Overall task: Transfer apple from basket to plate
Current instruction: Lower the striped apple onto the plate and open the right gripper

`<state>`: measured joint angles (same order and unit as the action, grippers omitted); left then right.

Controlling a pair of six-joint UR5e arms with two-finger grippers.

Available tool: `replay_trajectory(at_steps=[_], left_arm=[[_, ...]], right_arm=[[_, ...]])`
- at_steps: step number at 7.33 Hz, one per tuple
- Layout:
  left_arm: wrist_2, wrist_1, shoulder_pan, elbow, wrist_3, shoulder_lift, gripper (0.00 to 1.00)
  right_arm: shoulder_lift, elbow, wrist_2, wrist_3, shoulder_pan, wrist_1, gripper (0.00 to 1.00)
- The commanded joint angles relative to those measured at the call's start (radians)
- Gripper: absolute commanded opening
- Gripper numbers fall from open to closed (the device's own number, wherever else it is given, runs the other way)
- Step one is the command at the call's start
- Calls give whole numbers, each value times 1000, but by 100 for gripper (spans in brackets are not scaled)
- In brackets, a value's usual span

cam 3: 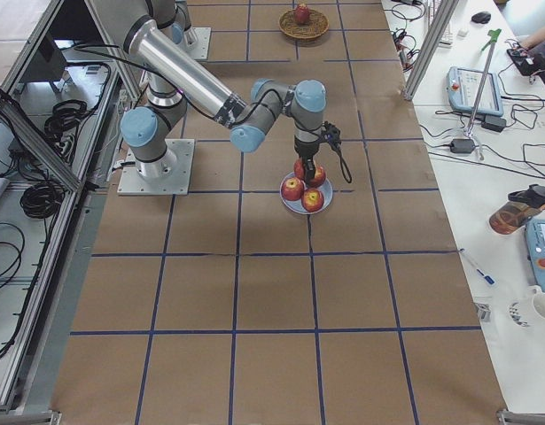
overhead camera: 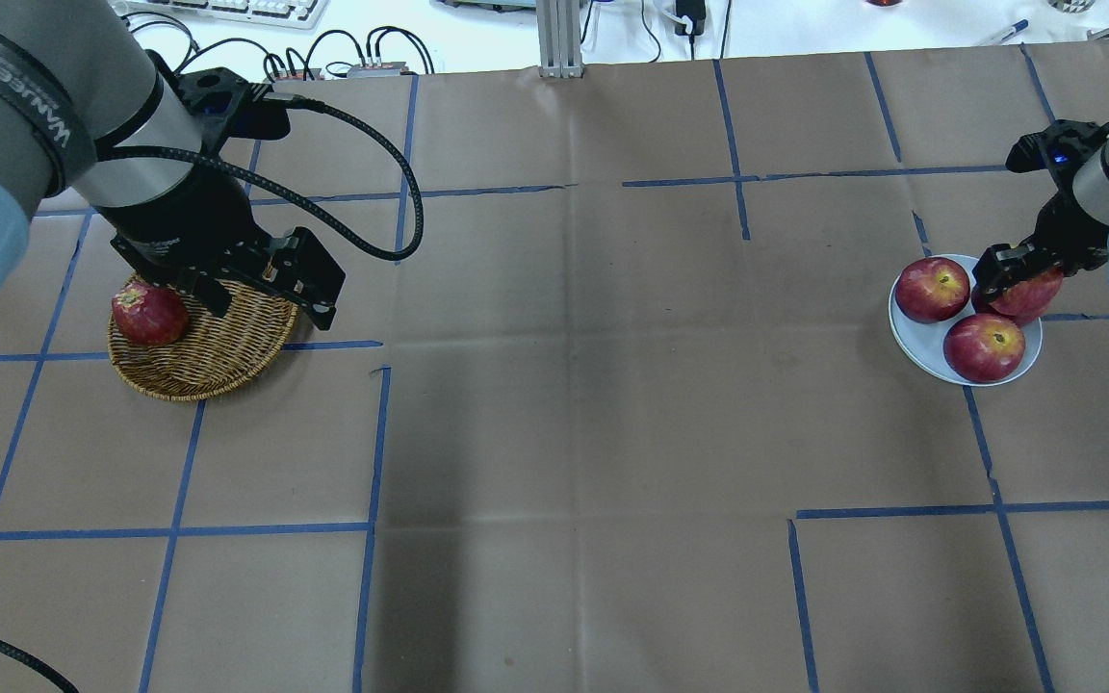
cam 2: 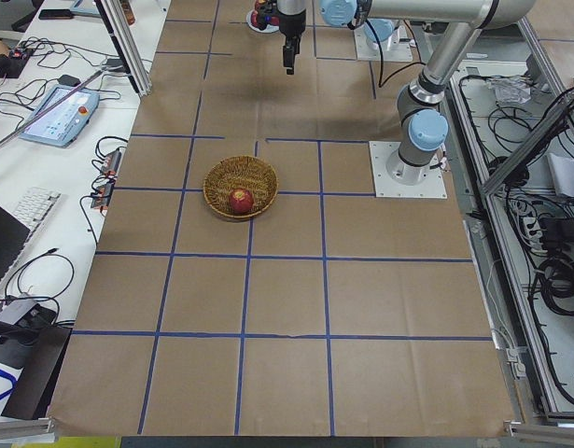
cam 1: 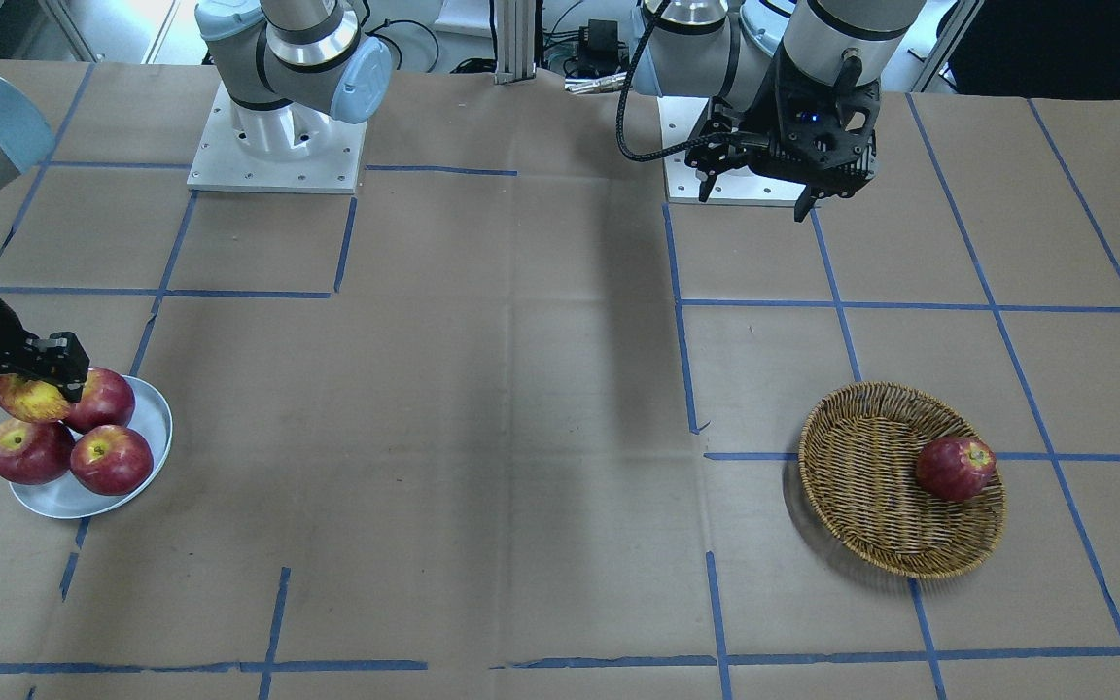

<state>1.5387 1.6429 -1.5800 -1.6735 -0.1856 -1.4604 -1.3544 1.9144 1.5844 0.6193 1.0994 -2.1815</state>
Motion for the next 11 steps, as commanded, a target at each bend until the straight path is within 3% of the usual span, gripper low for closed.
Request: replay_trajectory(at_steps=[1,4,5,6,9,11], left_arm=[[0,0,0,0,0,0,99],[0,0,0,0,0,0,99],[0,0,0,0,-2,0,99],[0,2,0,0,-2,2,99],[0,2,0,0,-2,0,99],[-2,0,1,-11,-2,3,99]], right_arm=[[49,0,-6,2,-6,-41,67],[49,0,-23,-10,5,-46,69],[52,0,-24,-9,5,-46,96],[52,-5,-24,-10,5,-47,100],[35,-41,-64,-24,23,-47,100],[-17,-122,-67,-53,129,4,100]])
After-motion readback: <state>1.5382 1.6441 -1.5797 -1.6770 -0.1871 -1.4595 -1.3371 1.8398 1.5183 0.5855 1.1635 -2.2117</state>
